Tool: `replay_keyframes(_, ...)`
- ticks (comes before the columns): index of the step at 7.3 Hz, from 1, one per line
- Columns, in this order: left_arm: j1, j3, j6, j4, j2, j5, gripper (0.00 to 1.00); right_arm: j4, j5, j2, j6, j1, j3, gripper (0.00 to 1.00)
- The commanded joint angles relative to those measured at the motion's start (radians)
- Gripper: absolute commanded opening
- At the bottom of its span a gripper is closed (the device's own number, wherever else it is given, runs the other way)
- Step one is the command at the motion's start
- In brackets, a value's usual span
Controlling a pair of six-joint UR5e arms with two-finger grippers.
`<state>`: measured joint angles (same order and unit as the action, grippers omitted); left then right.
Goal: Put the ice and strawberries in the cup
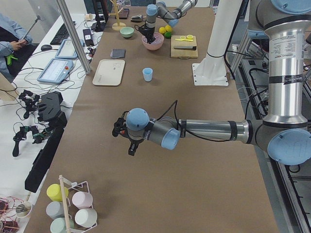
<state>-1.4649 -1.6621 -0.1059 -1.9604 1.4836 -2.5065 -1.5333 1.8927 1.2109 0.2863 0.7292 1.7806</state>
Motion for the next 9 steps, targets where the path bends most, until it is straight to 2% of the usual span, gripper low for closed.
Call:
replay_keyframes(1,0.000,0.001,0.000,0.000,-0.002,0.000,0.98,-0.020,0.032,0.006,0.001,0.027,0.023,0.00)
replay_keyframes(2,0.000,0.001,0.000,-0.002,0.000,0.000,0.98,-0.048,0.087,-0.001,0.001,0.053,0.036,0.00)
replay_keyframes(3,0.000,0.001,-0.002,-0.005,-0.002,0.000,0.98,-0.050,0.106,-0.011,0.017,0.062,0.039,0.00)
replay_keyframes(4,0.000,0.002,-0.002,-0.005,-0.002,0.000,0.98,-0.044,0.135,-0.019,0.118,0.067,0.058,0.00)
replay_keyframes(6,0.002,0.005,0.000,-0.006,-0.002,0.000,0.98,-0.034,0.164,-0.136,0.595,0.018,0.080,0.00)
replay_keyframes(7,0.002,0.005,-0.002,-0.005,-0.002,0.000,0.98,-0.034,0.149,-0.202,0.764,-0.028,0.083,0.00)
replay_keyframes(9,0.012,0.007,-0.002,-0.005,0.000,0.002,0.98,-0.037,-0.008,-0.308,0.955,-0.140,0.071,0.00)
